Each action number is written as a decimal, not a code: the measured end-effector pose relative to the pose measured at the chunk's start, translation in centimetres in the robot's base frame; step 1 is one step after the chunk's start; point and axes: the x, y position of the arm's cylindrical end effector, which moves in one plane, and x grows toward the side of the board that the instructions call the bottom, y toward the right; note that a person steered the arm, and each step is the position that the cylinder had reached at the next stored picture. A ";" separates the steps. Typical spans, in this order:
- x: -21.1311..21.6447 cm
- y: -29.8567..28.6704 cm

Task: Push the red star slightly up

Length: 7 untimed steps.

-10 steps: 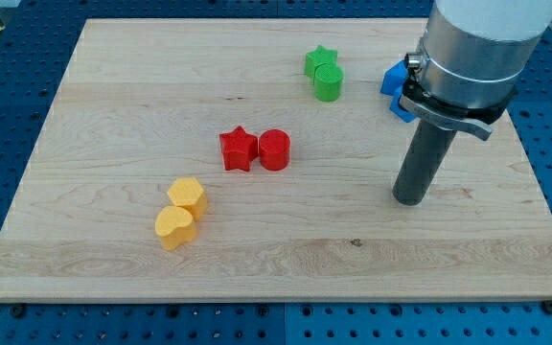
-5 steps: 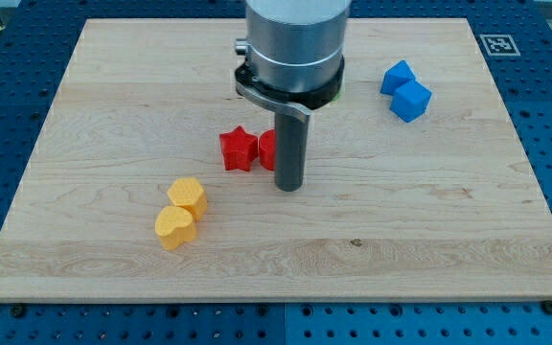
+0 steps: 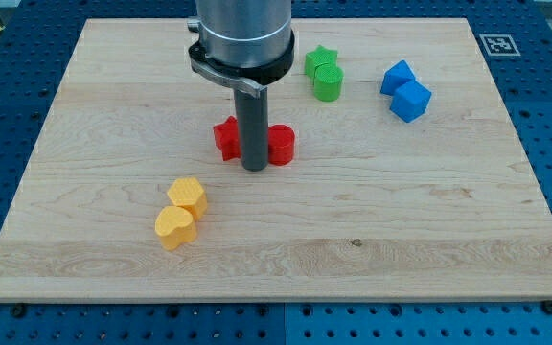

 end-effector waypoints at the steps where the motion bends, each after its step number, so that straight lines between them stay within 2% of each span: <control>1: 0.0 -4.3; 2: 0.0 -5.3; 5: -1.8 -3.4; 7: -4.3 -6.8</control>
